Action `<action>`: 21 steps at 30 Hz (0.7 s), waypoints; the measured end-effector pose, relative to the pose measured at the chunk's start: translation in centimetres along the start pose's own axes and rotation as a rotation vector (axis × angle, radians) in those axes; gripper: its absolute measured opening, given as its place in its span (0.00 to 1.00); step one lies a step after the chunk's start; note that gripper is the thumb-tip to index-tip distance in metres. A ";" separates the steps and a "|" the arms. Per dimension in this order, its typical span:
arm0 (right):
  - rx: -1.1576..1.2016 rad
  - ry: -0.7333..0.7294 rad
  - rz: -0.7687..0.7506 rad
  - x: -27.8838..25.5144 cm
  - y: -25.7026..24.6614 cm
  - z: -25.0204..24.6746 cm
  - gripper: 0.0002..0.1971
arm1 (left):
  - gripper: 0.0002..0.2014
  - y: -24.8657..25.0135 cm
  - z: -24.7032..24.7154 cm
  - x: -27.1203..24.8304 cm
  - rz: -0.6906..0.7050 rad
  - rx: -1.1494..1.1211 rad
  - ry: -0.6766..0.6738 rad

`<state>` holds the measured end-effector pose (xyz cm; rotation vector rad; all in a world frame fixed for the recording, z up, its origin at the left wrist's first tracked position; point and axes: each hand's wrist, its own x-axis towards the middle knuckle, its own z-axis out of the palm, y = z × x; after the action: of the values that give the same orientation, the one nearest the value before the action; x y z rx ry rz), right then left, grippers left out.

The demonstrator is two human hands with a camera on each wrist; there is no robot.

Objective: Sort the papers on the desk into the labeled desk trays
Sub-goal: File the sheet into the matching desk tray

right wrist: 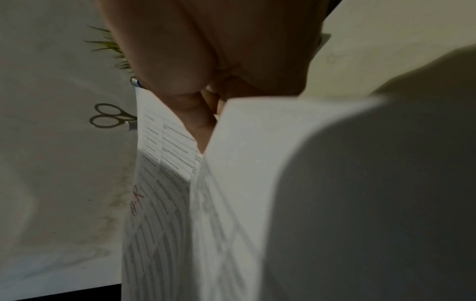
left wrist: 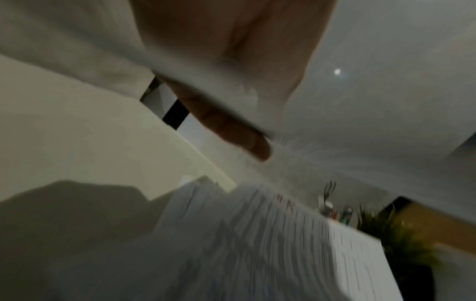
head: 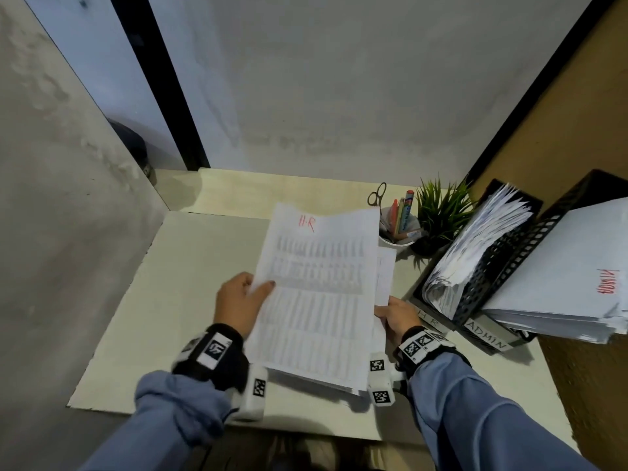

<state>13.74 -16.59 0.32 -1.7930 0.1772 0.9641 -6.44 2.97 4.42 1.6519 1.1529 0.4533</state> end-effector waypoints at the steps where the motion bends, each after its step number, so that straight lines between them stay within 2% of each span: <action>1: -0.022 0.003 -0.006 -0.2 -0.2 0.0 0.09 | 0.12 -0.5 1.2 -0.2 -0.015 0.038 -0.017; 3: -0.051 0.012 -0.002 0.3 -0.1 0.0 0.06 | 0.12 -1.3 3.0 -0.4 -0.057 0.067 -0.072; 6: -0.033 0.033 -0.018 0.0 -0.1 -0.5 0.13 | 0.12 -2.1 4.4 -0.1 -0.138 0.011 -0.129; 9: 0.161 -0.046 0.006 -1.8 -0.5 -1.0 0.15 | 0.17 -2.4 4.8 0.2 -0.197 -0.118 -0.107; 11: 0.298 -0.031 0.000 -2.3 -0.5 -1.0 0.10 | 0.20 -2.1 4.8 0.2 -0.239 -0.256 -0.151; 12: 0.375 -0.042 0.004 -2.6 -0.6 -0.9 0.12 | 0.20 -1.7 4.8 0.0 -0.247 -0.318 -0.183; 14: 0.473 -0.107 0.015 -3.6 -1.2 -0.6 0.21 | 0.16 -0.6 4.8 -0.6 -0.210 -0.389 -0.229; 16: 0.399 -0.146 -0.118 -5.2 -2.5 -0.1 0.14 | 0.15 0.8 4.8 -1.2 -0.154 -0.413 -0.247; 19: 0.158 -0.035 -0.405 -7.0 -4.6 0.1 0.13 | 0.15 3.4 4.4 -2.2 -0.079 -0.450 -0.246; 21: 0.082 0.030 -0.562 -8.0 -5.9 0.0 0.11 | 0.12 5.2 3.7 -2.6 0.026 -0.413 -0.203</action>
<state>11.52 -16.49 10.00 -1.6496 -0.2566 0.5191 -2.45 -1.32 8.15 1.3190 0.8238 0.4915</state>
